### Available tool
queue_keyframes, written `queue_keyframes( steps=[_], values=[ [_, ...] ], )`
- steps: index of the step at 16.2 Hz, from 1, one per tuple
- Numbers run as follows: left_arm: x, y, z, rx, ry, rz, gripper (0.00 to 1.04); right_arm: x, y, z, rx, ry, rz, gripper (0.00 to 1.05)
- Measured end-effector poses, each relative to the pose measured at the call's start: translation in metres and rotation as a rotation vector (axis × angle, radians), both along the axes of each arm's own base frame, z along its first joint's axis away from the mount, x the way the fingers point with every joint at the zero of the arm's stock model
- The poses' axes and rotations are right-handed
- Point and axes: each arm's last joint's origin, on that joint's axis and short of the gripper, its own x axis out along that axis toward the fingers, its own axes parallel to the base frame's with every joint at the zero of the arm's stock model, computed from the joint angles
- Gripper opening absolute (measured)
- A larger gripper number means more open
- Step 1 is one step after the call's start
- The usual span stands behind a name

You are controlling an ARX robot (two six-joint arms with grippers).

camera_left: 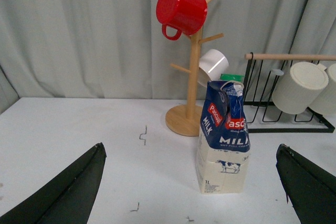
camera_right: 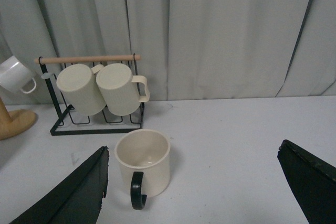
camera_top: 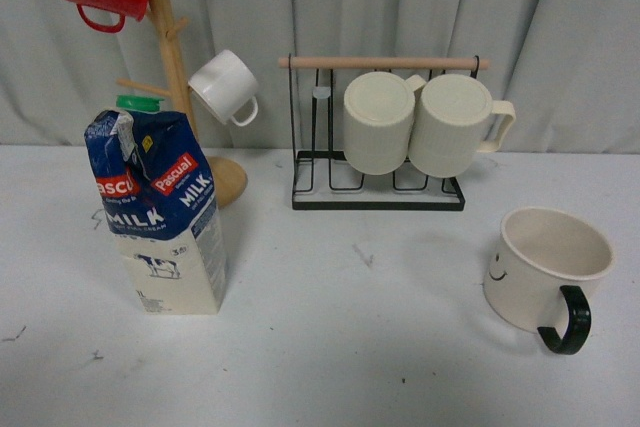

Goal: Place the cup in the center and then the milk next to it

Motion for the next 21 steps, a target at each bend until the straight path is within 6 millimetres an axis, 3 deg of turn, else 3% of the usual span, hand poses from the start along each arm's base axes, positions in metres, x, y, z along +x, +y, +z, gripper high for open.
queue_keyframes(
  steps=[12,13,15,17,19,21],
  values=[
    [0.000,0.000,0.000,0.000,0.000,0.000,0.98,0.000,0.000,0.000,0.000,0.000,0.000,0.98],
    [0.000,0.000,0.000,0.000,0.000,0.002,0.98,0.003,-0.002,-0.001,-0.025,0.114,0.106,0.98],
    [0.000,0.000,0.000,0.000,0.000,0.000,0.98,0.042,-0.009,0.023,0.003,0.136,0.205,0.98],
    [0.000,0.000,0.000,0.000,0.000,0.000,0.98,0.107,-0.014,0.033,0.062,0.149,0.146,0.98],
    [0.000,0.000,0.000,0.000,0.000,0.000,0.98,0.169,-0.017,0.005,0.172,0.362,0.035,0.98],
    [0.000,0.000,0.000,0.000,0.000,0.000,0.98,0.203,-0.005,-0.034,0.235,0.607,0.000,0.98]
  ],
)
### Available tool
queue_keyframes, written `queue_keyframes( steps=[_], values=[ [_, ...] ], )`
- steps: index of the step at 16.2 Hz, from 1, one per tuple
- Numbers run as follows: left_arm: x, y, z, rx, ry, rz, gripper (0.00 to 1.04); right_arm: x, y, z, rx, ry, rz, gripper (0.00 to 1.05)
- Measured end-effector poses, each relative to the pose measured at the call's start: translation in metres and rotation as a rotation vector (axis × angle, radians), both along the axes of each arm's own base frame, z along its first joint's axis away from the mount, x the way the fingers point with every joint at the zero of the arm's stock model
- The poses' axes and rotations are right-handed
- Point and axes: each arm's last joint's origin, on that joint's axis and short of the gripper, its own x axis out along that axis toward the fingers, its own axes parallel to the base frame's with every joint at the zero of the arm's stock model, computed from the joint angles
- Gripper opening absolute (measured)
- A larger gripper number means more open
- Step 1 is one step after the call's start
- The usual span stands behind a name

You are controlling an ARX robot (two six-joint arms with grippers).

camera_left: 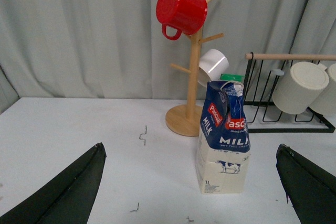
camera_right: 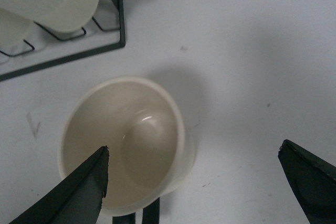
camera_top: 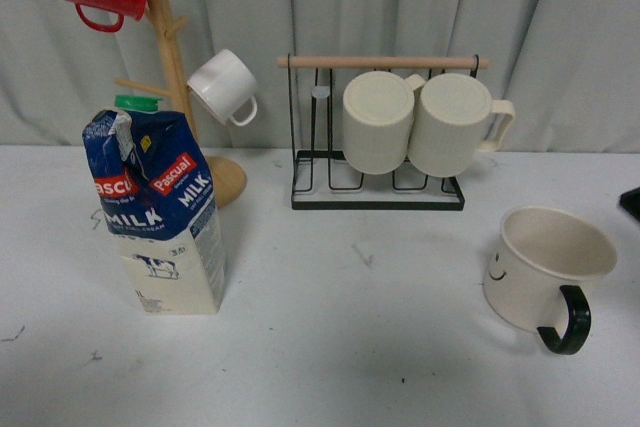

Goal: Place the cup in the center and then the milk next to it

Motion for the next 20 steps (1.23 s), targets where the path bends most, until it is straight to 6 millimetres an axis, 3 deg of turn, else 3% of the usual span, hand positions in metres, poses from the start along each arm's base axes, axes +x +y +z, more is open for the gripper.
queue_keyframes(
  steps=[2,9,11,16,20],
  values=[
    [0.000,0.000,0.000,0.000,0.000,0.000,0.98,0.013,0.009,-0.010,0.019,0.079,0.003,0.98],
    [0.000,0.000,0.000,0.000,0.000,0.000,0.98,0.032,0.020,-0.009,0.033,0.111,-0.010,0.98],
    [0.000,0.000,0.000,0.000,0.000,0.000,0.98,0.047,0.019,-0.027,0.040,0.238,-0.060,0.98],
    [0.000,0.000,0.000,0.000,0.000,0.000,0.98,0.049,0.018,-0.027,0.028,0.254,-0.075,0.98],
    [0.000,0.000,0.000,0.000,0.000,0.000,0.98,0.046,0.012,-0.030,0.028,0.268,-0.095,0.57]
  ],
)
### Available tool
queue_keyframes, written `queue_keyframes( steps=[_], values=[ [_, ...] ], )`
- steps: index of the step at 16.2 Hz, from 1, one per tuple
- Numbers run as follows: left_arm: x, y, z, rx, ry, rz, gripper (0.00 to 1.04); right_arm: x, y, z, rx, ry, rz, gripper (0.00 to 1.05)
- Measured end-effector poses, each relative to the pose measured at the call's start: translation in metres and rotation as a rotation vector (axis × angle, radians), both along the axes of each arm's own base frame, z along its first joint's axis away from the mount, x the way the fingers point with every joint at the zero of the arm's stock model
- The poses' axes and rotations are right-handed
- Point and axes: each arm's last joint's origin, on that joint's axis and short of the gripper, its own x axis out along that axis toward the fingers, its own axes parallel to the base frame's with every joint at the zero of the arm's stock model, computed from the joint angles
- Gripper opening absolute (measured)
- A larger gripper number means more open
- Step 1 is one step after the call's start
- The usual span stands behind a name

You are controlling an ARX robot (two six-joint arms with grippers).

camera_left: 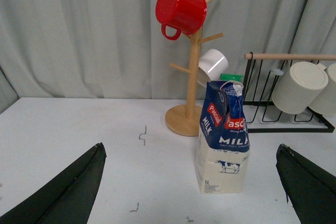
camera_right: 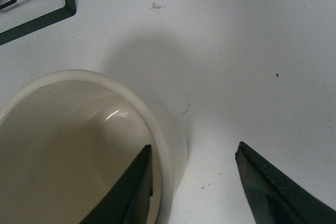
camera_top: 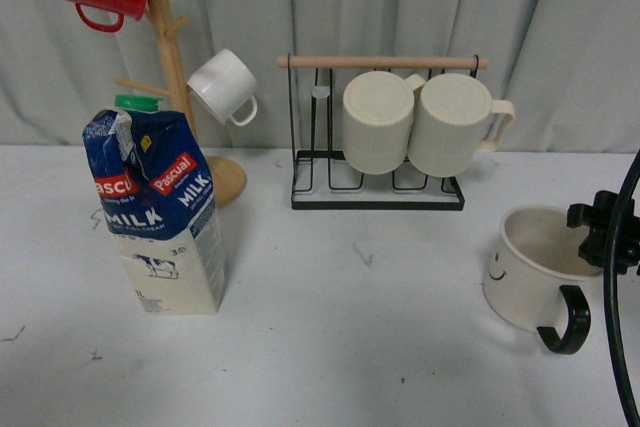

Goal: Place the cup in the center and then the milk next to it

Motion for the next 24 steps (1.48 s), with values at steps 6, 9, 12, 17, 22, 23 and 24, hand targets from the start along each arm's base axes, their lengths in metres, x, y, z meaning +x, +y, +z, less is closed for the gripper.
queue_keyframes(
  steps=[6,9,12,17,22,23,24],
  values=[
    [0.000,0.000,0.000,0.000,0.000,0.000,0.98,-0.014,0.000,0.011,0.017,-0.007,0.014,0.03],
    [0.000,0.000,0.000,0.000,0.000,0.000,0.98,-0.026,0.027,0.043,0.036,-0.059,0.092,0.03],
    [0.000,0.000,0.000,0.000,0.000,0.000,0.98,-0.018,0.066,0.057,0.001,-0.051,0.160,0.03],
    [0.000,0.000,0.000,0.000,0.000,0.000,0.98,0.011,0.107,0.060,-0.075,0.023,0.161,0.03],
    [0.000,0.000,0.000,0.000,0.000,0.000,0.98,0.023,0.120,0.045,-0.099,0.093,0.164,0.03],
    [0.000,0.000,0.000,0.000,0.000,0.000,0.98,0.024,0.120,0.039,-0.103,0.105,0.161,0.03],
    [0.000,0.000,0.000,0.000,0.000,0.000,0.98,0.026,0.120,0.030,-0.102,0.118,0.159,0.03]
  ],
)
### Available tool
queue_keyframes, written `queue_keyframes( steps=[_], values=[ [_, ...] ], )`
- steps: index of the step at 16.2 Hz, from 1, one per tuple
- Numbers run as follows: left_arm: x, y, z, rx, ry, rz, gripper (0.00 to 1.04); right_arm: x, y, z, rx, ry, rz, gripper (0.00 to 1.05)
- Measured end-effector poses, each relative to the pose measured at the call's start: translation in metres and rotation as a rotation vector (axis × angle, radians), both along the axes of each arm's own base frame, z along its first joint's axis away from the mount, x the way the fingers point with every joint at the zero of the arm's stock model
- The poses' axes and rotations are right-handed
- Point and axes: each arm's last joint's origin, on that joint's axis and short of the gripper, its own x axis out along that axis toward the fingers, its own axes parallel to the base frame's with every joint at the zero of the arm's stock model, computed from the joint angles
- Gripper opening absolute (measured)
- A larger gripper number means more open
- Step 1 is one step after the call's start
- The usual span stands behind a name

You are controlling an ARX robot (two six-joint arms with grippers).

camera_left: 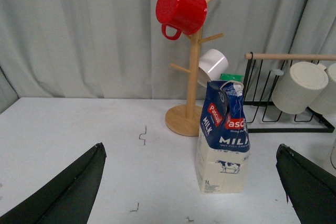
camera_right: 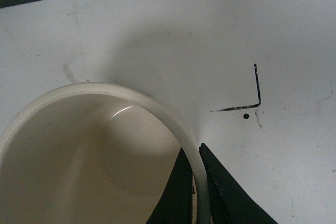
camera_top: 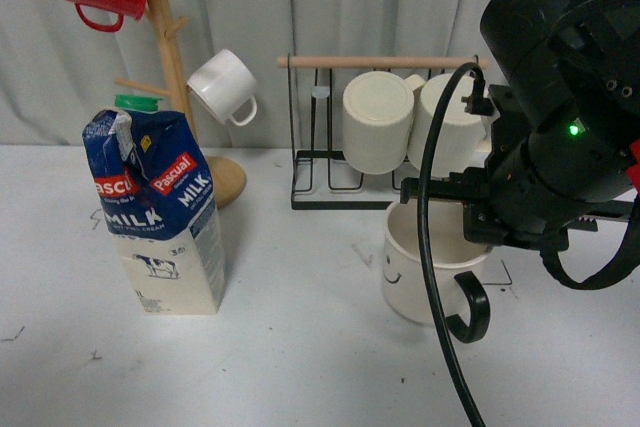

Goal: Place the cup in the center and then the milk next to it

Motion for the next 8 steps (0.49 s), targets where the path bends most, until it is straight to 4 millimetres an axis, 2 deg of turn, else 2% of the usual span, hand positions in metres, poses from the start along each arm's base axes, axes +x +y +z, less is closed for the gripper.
queue_keyframes(
  steps=[1,2,8],
  values=[
    [0.0000,0.0000,0.0000,0.000,0.000,0.000,0.98,0.0018,-0.0012,-0.0113,0.014,0.023,-0.006,0.03],
    [0.0000,0.0000,0.0000,0.000,0.000,0.000,0.98,0.0016,-0.0017,-0.0146,0.021,0.029,-0.015,0.03],
    [0.0000,0.0000,0.0000,0.000,0.000,0.000,0.98,0.0026,-0.0012,-0.0156,0.031,0.022,-0.023,0.03]
  ],
)
